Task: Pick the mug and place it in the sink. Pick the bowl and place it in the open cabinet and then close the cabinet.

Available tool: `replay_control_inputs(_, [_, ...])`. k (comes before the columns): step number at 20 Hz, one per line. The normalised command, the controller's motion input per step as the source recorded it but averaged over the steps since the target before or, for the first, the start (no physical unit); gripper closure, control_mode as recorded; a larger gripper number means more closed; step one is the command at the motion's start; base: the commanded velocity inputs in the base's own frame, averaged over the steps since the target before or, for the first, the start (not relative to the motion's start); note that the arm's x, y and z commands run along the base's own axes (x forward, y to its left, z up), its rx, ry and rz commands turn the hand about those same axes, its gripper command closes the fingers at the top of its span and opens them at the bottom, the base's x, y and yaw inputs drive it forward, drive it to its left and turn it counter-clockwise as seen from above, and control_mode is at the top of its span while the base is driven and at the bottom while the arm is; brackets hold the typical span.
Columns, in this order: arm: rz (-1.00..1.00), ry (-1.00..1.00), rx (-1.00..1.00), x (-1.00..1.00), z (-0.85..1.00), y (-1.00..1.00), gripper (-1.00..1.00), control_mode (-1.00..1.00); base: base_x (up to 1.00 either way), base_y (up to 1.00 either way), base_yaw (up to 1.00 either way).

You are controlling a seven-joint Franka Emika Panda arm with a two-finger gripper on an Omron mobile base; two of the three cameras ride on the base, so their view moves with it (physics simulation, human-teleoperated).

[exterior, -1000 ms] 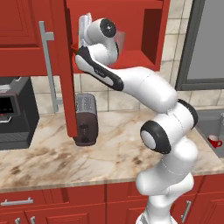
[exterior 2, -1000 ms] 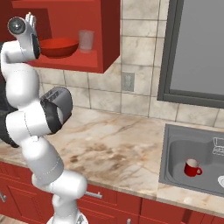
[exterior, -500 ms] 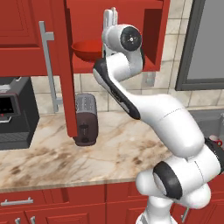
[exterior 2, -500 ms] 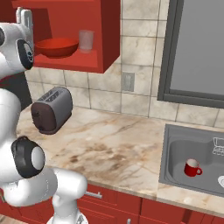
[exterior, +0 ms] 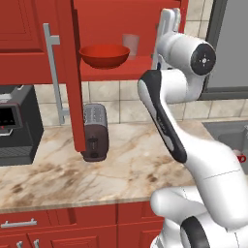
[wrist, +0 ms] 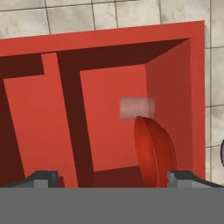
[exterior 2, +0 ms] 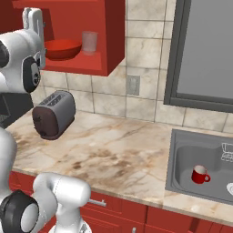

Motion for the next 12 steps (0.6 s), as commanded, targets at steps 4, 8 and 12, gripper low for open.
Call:
replay_control_inputs(4, [-0.03, 0.0, 0.02, -1.0, 0.28, -0.39, -1.0, -1.0, 0.0, 0.0, 0.0])
replay_control_inputs(8, [-0.04, 0.05, 0.07, -1.0, 0.02, -0.02, -1.0, -1.0, 0.0, 0.0, 0.0])
replay_control_inputs(12, [0.0, -0.07, 0.01, -1.0, -0.09, 0.27, -1.0, -1.0, 0.0, 0.0, 0.0])
